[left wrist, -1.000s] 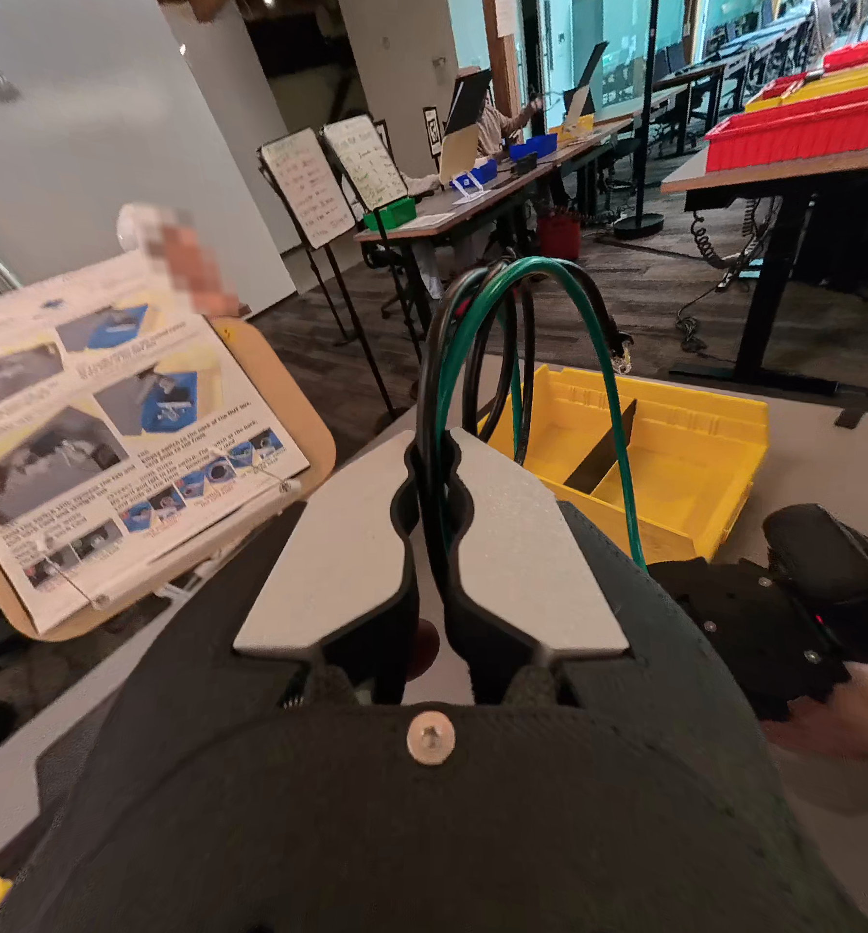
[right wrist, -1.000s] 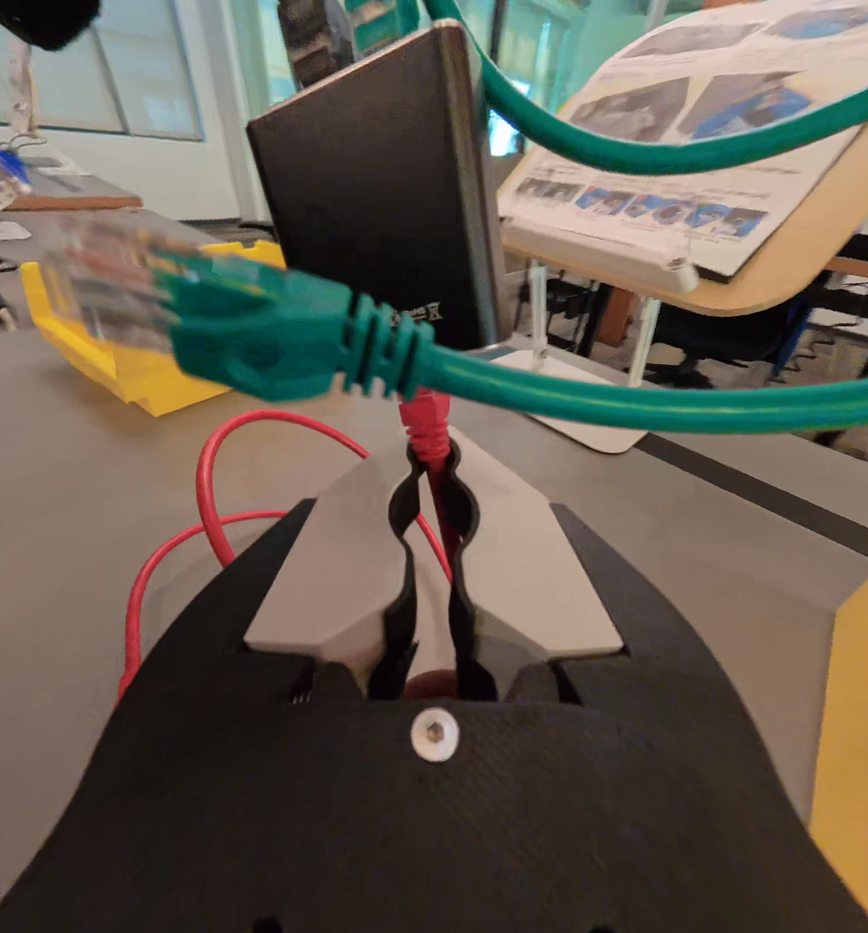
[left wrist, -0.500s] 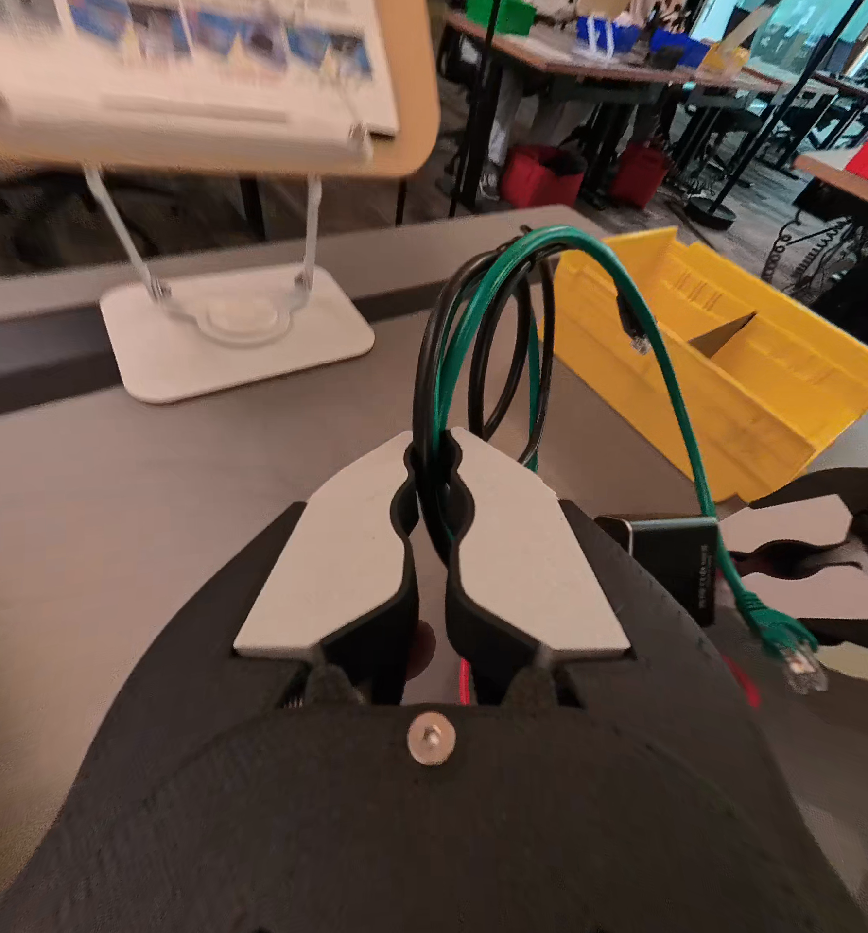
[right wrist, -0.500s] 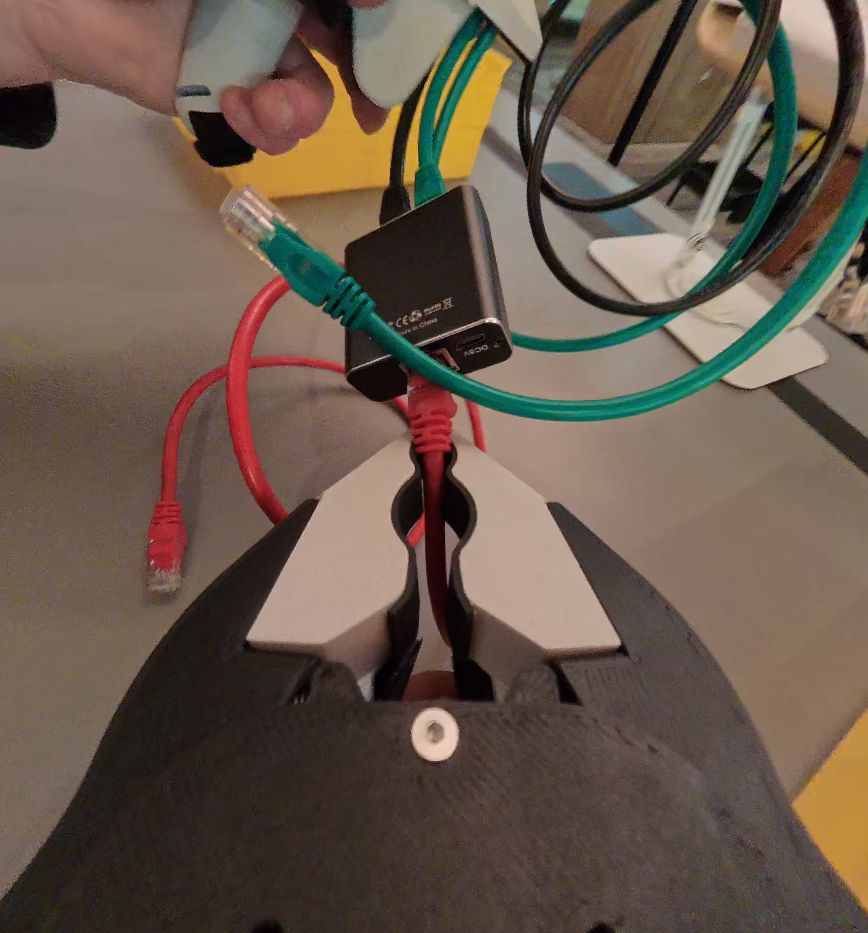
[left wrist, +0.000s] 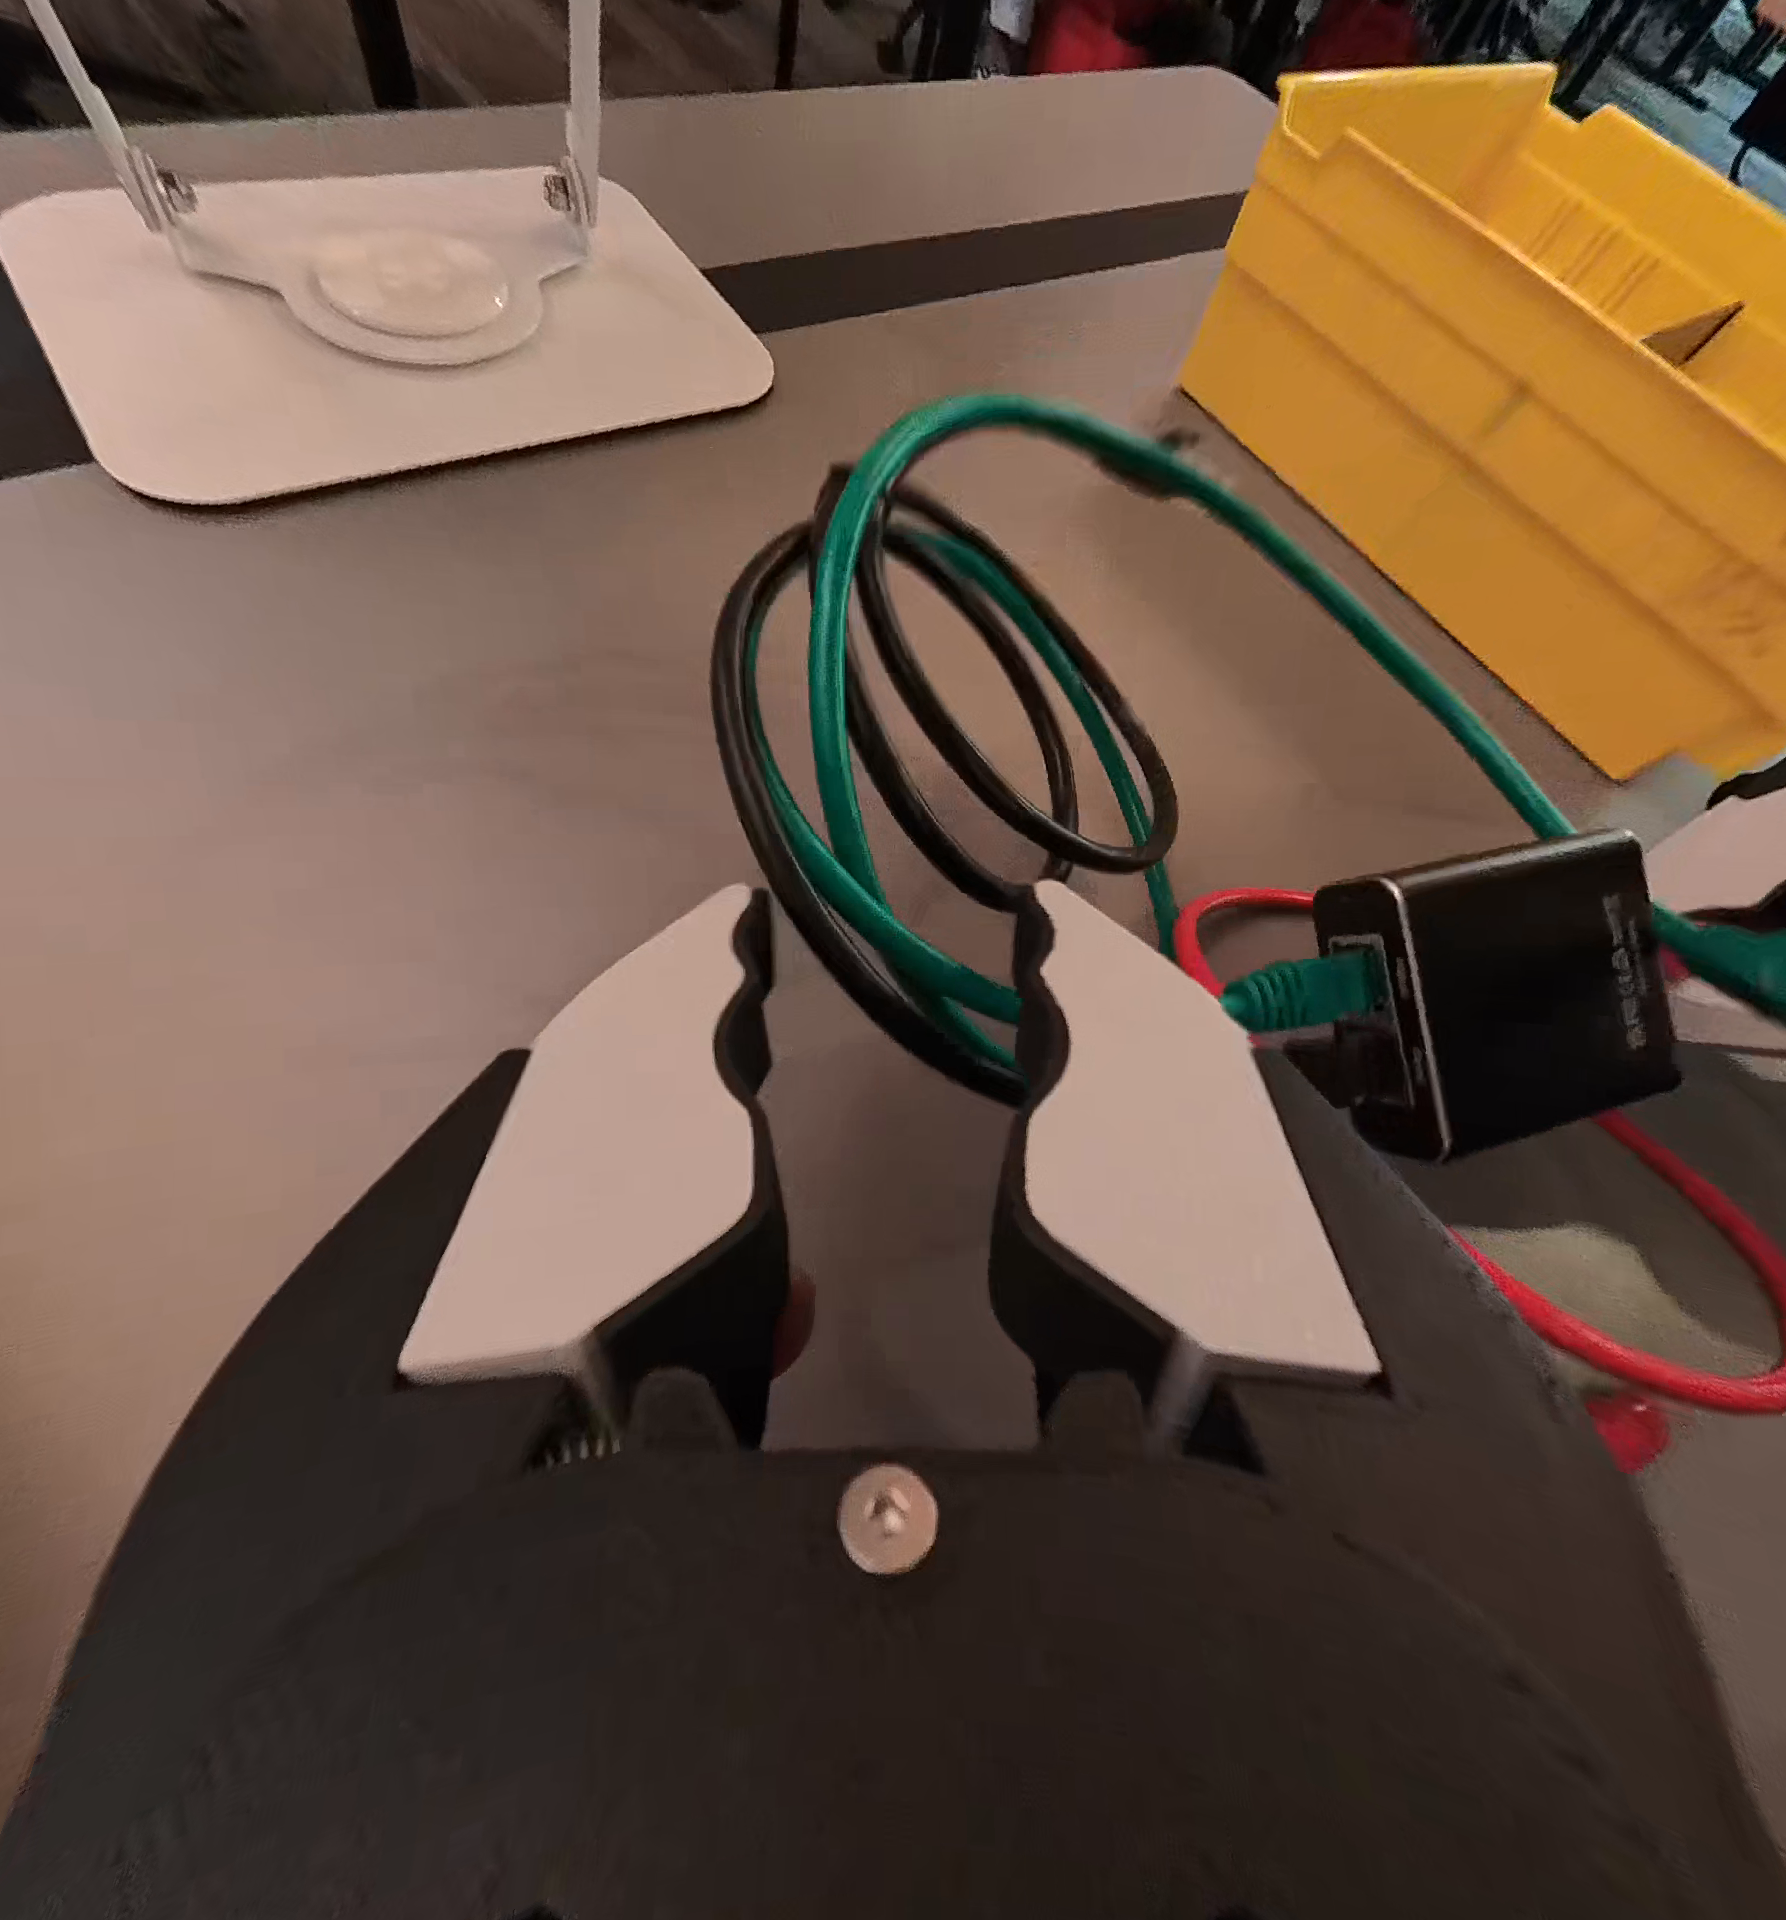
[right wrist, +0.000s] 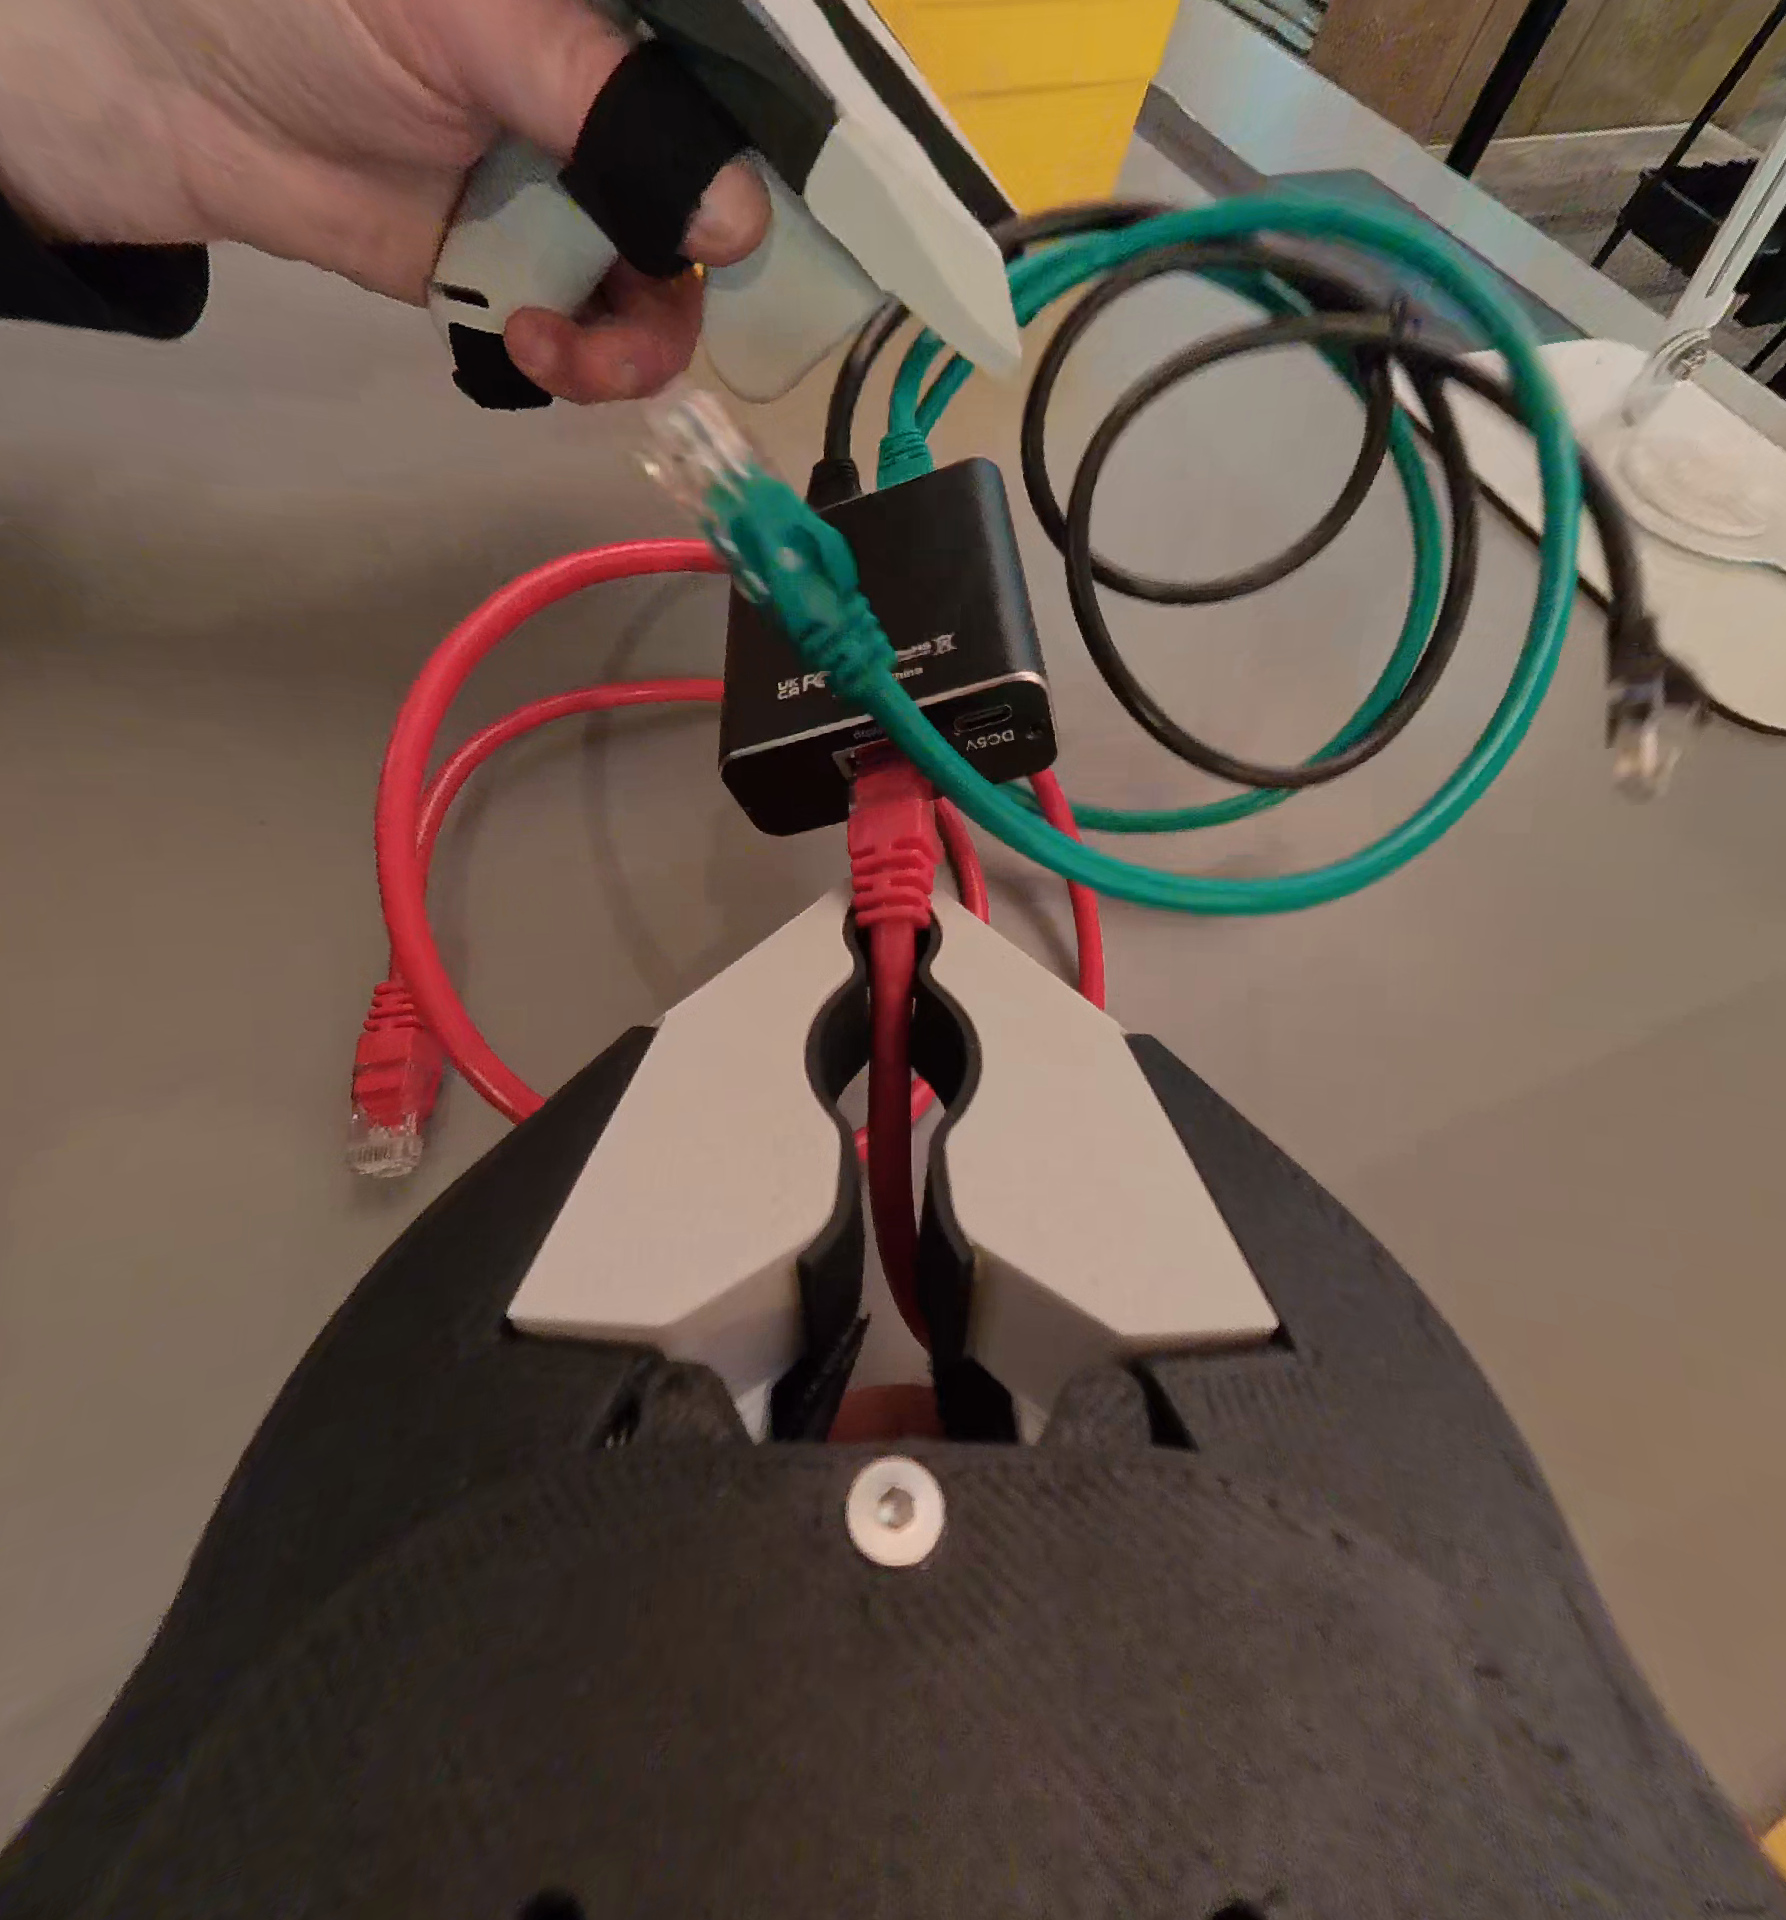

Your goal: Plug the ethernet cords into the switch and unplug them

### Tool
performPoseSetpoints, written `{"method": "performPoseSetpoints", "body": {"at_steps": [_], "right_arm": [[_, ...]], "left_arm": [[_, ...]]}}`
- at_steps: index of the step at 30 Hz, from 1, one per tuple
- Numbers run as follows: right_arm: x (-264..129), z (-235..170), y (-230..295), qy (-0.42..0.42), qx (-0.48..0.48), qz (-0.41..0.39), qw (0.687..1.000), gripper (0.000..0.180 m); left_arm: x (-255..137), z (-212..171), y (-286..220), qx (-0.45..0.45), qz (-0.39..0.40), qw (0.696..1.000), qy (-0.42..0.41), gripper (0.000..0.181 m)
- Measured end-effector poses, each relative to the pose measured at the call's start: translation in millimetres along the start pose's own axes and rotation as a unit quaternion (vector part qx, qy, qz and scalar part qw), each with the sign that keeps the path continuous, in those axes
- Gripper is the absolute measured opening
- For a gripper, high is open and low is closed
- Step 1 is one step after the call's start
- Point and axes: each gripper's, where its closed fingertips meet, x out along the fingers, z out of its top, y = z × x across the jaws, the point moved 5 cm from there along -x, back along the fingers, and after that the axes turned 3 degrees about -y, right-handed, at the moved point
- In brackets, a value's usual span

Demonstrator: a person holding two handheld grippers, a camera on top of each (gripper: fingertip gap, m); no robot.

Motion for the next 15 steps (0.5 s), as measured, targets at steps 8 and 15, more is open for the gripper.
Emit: {"method": "performPoseSetpoints", "body": {"at_steps": [8,15], "right_arm": [[-1,2,-2,-0.017,0.032,0.012,0.999,0.0],[-5,6,-5,-0.037,0.077,0.028,0.996,0.0]], "left_arm": [[-33,26,-41,0.241,0.063,0.963,-0.1,0.077],[-18,14,-116,0.532,0.056,0.841,-0.078,0.084]]}}
